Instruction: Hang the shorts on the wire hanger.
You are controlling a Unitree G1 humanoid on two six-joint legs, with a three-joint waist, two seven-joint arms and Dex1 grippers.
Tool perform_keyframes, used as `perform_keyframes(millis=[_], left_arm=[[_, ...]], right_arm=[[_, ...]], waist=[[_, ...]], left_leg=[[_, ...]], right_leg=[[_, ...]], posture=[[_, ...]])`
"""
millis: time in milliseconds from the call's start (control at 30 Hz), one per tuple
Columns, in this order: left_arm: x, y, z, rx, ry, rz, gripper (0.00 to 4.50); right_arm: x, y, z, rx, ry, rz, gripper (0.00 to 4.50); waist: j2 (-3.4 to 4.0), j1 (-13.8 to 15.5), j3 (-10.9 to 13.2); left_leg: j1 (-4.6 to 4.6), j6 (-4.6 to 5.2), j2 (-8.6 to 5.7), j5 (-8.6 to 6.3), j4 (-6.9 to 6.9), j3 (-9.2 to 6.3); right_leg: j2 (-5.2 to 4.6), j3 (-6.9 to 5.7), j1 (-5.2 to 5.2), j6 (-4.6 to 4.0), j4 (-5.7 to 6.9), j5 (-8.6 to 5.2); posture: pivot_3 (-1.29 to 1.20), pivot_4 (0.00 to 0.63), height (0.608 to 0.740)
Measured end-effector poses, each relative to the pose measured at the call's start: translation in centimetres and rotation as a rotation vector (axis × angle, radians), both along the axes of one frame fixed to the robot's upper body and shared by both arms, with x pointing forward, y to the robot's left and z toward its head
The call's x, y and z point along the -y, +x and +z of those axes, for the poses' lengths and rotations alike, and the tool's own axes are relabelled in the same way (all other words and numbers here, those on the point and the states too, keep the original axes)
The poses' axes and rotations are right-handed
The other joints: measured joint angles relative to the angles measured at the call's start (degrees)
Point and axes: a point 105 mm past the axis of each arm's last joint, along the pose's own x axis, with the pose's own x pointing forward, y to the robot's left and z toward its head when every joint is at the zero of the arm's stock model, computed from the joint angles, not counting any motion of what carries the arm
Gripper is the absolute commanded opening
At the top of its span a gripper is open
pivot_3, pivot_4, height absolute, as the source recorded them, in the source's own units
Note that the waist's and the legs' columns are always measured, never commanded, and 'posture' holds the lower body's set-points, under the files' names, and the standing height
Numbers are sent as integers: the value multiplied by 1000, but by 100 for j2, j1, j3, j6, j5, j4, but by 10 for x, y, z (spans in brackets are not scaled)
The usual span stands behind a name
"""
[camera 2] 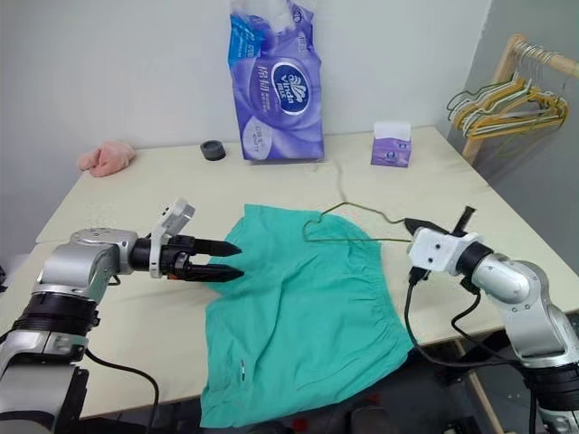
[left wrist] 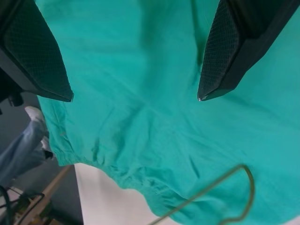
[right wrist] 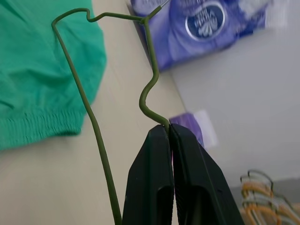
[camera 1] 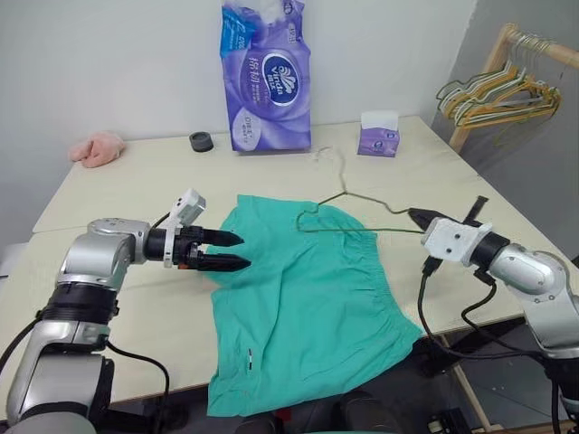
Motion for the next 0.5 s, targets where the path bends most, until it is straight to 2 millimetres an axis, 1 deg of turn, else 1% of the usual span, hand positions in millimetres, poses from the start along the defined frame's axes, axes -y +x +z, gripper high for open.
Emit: perform_keyframes(millis=[67, 133, 167, 233, 367, 433, 500], left_arm=[[1, 5, -1, 8, -4, 28, 4500], [3, 16, 3, 43, -28, 74, 4500], [5, 23, 5, 71, -35, 93, 4500], [6, 31, 12, 117, -37, 104, 4500], [9, 48, 21, 269, -5, 104, 4500], [14, 47, 20, 306, 17, 60, 4500], [18, 43, 12, 303, 52, -12, 4500]], right_arm=[[4, 0, -4, -43, -7, -18, 14], [0, -4, -3, -66, -20, 14, 14], [-4, -7, 0, -70, -26, 44, 14], [-11, -11, 2, -84, -16, 90, 14], [-31, -30, 4, -177, 65, 238, 14], [-40, -36, 9, -199, 99, 290, 14], [-47, -42, 11, -233, 124, 325, 14]], waist=[[2, 8, 1], [1, 16, 3], [-1, 8, 4], [-2, -11, 5], [-1, -14, 6], [-1, -21, 6], [-1, -27, 6]], left_leg=[[0, 0, -1, 0, 1, 0], [-1, 0, -3, 0, 2, -1], [-1, 0, -3, 0, 2, 0], [0, -1, -2, -1, 1, 0], [0, -1, -1, -1, -1, -1], [0, -3, -1, -2, -1, 0], [0, -3, -1, -2, -1, 0]], right_leg=[[-2, -1, 2, 0, -1, 0], [-4, -5, 2, 1, -1, 0], [-4, -4, 2, 1, -1, 0], [-3, -3, 2, 2, -2, 0], [-3, -4, 2, 2, -2, 0], [-3, -2, 2, 2, -2, 0], [-3, -3, 2, 2, -3, 0]], posture=[[-222, 52, 740], [-224, 57, 740], [-225, 57, 740], [-230, 59, 740], [-231, 64, 740], [-235, 61, 740], [-233, 63, 740]])
